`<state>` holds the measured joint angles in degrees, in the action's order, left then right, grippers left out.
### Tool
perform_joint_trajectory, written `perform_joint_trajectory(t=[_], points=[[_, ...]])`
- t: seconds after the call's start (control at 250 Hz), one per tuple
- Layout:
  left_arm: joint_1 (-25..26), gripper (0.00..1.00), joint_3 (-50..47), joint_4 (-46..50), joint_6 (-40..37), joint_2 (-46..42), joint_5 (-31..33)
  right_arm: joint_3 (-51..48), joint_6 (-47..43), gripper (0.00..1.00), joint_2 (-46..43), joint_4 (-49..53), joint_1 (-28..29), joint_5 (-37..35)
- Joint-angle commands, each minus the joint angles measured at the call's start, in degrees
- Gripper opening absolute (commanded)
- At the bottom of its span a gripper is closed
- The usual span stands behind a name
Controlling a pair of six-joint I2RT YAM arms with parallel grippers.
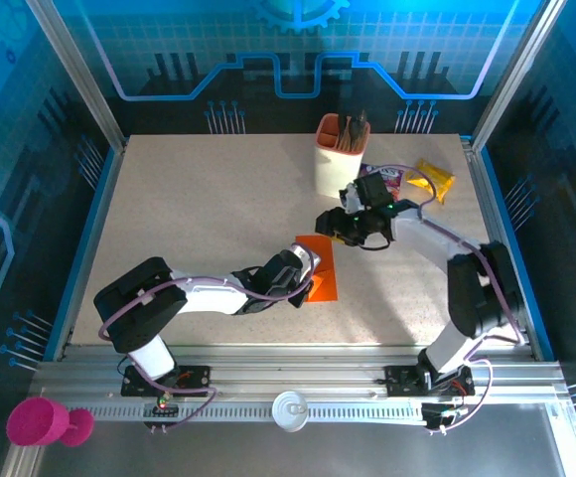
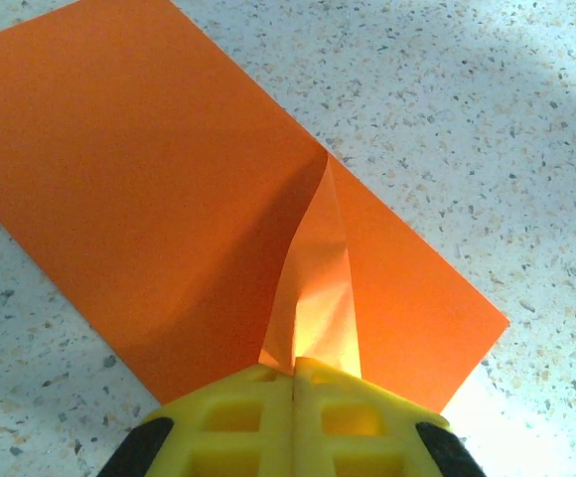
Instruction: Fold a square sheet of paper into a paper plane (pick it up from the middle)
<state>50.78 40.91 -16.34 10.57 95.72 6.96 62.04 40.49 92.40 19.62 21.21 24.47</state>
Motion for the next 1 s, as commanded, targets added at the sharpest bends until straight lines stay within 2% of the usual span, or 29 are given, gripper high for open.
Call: perform_joint_trajectory(t=[0.0, 0.184, 0.344, 0.583, 0.995], points=[[-0.3, 0.0, 1.1, -0.1, 0.2, -1.5, -1.3, -6.5, 4.7, 0.59, -2.7, 0.8, 0.1, -0.1], [-0.3, 0.0, 0.9, 0.0, 0.2, -2.3, -1.5, -14.9, 9.6, 0.71, -6.2, -3.8, 1.4, 0.1], [-0.3, 0.0, 0.7, 0.1, 0.2, -3.2, -1.7, -18.5, 12.9, 0.76, -6.3, -7.8, 2.8, 0.9], [-0.2, 0.0, 0.6, 0.5, -0.1, -3.7, -2.1, -18.4, 15.1, 0.77, -5.1, -11.1, 3.9, 1.5], [-0.2, 0.0, 0.9, 0.7, -0.6, -3.6, -3.1, -17.3, 21.2, 0.76, 3.3, -21.5, 3.9, 6.3]])
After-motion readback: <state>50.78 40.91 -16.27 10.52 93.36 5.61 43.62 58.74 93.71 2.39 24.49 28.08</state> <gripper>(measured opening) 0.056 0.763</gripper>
